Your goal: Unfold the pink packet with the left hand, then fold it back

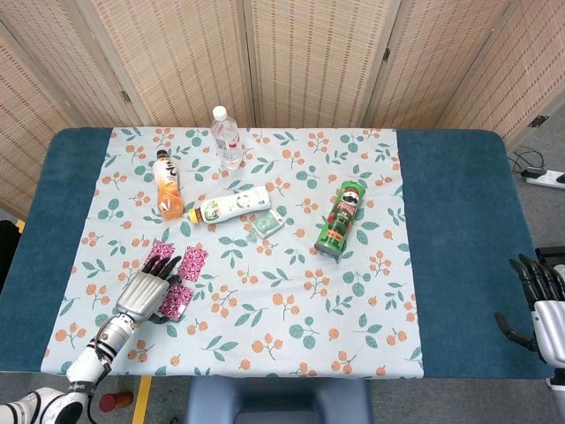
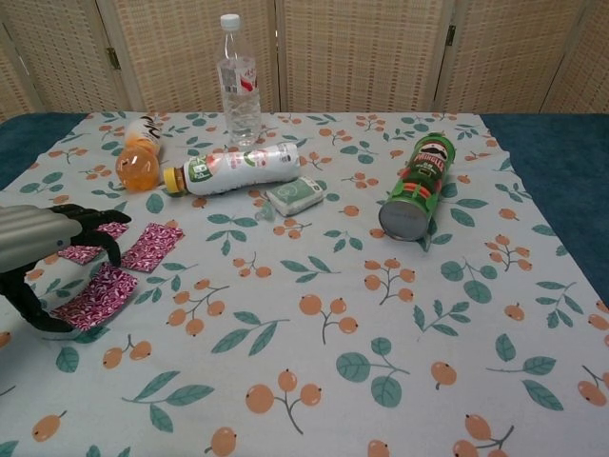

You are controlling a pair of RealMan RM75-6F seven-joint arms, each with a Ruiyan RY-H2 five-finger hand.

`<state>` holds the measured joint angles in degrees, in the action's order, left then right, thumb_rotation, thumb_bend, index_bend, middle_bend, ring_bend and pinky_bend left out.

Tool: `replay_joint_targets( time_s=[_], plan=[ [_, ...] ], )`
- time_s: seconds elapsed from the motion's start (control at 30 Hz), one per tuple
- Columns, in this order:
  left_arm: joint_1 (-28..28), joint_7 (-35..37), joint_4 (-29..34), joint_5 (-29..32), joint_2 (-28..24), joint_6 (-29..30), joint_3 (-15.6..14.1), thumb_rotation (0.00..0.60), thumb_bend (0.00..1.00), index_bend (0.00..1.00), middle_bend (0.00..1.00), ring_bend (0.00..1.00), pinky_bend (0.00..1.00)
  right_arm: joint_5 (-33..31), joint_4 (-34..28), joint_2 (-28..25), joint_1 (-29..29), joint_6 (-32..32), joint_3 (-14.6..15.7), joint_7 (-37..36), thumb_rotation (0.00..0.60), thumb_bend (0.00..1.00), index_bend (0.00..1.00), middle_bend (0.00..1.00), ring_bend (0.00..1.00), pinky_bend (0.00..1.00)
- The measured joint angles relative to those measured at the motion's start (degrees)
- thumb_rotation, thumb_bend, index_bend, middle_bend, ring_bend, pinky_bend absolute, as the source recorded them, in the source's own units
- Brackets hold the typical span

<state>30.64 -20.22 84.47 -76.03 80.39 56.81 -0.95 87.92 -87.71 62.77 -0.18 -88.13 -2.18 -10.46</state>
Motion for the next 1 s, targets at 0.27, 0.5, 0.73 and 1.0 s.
replay_joint_targets(
  time_s=[0.27, 0.5, 0.73, 1.0],
  plan=[
    [-0.3, 1.2, 0.6, 0.1, -2.2, 1.2, 1.2, 0.596, 0.11, 0.32, 0.00, 0.00, 0.00, 0.1, 0.1, 0.0, -0.1, -0.3, 0.0, -0.2, 0.600, 0.33, 0.04, 0.06, 0.02, 0.00],
    [1.3, 4.0, -4.1, 0.8, -1.5, -0.6, 3.0, 0.599, 0.11, 0.31, 0.00, 0.00, 0.00, 0.1, -0.1, -0.1, -0.3, -0.6, 0.0, -0.2, 0.600, 0.34, 0.04, 0.06, 0.02, 0.00],
    [3.4, 8.4, -11.9, -0.5, 0.7, -3.0, 3.7, 0.600, 0.10, 0.30, 0.00, 0.00, 0.00, 0.1, -0.6, -0.1, -0.3, -0.5, 0.0, 0.5, 0.600, 0.34, 0.04, 0.06, 0.02, 0.00],
    [5.8, 20.0, -24.6, -5.6, 4.0, -4.7, 3.1, 0.600, 0.10, 0.29, 0.00, 0.00, 0.00, -0.1, -1.8, -0.3, -0.5, -0.4, 0.1, 2.0, 0.600, 0.34, 0.04, 0.06, 0.02, 0.00]
  ],
)
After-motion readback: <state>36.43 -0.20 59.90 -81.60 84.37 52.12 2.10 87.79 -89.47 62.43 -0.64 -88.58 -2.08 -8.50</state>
